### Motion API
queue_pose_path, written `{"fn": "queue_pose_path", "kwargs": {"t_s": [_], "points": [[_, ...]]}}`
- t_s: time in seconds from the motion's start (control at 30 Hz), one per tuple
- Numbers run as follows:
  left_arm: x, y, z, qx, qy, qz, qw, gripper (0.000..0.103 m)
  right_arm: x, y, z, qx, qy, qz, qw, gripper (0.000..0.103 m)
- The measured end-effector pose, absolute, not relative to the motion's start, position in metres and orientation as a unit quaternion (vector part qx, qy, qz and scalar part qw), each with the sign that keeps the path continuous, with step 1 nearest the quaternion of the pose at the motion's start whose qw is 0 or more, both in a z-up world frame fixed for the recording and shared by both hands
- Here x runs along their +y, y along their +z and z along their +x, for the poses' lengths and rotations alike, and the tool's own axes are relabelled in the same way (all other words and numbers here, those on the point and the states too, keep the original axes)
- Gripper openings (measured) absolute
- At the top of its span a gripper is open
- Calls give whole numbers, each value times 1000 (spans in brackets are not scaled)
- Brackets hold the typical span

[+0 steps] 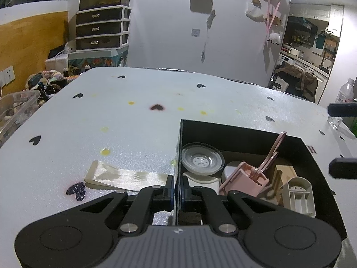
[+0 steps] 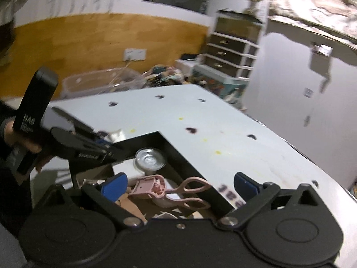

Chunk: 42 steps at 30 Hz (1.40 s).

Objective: Organize rigid objects

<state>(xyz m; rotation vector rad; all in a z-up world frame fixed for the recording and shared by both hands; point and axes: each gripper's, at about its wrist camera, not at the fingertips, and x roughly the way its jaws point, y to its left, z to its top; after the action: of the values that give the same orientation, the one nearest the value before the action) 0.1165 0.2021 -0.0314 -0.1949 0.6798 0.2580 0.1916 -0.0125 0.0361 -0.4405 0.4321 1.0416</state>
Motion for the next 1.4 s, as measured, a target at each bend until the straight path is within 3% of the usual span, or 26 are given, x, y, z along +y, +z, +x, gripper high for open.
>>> {"fn": "queue_pose_path", "kwargs": {"t_s": [0.17, 0.33, 0.43, 0.63, 0.93, 1.4], "points": [[198, -16, 104, 302, 122, -84, 942, 11, -29, 37, 182, 197, 444, -173, 857, 103], [188, 3, 84, 257, 120, -81, 956, 67, -41, 35, 167, 193, 406, -138, 883, 103], [179, 10, 71, 236, 120, -73, 962, 82, -49, 30, 157, 191, 372, -110, 902, 103], [161, 9, 39, 200, 133, -58, 969, 100, -65, 17, 133, 186, 320, -68, 926, 103], [145, 8, -9, 154, 134, -74, 976, 103, -90, 2, 96, 169, 276, -37, 945, 103], [116, 6, -44, 150, 154, -31, 976, 103, -122, 2, 42, 139, 245, -24, 959, 103]]}}
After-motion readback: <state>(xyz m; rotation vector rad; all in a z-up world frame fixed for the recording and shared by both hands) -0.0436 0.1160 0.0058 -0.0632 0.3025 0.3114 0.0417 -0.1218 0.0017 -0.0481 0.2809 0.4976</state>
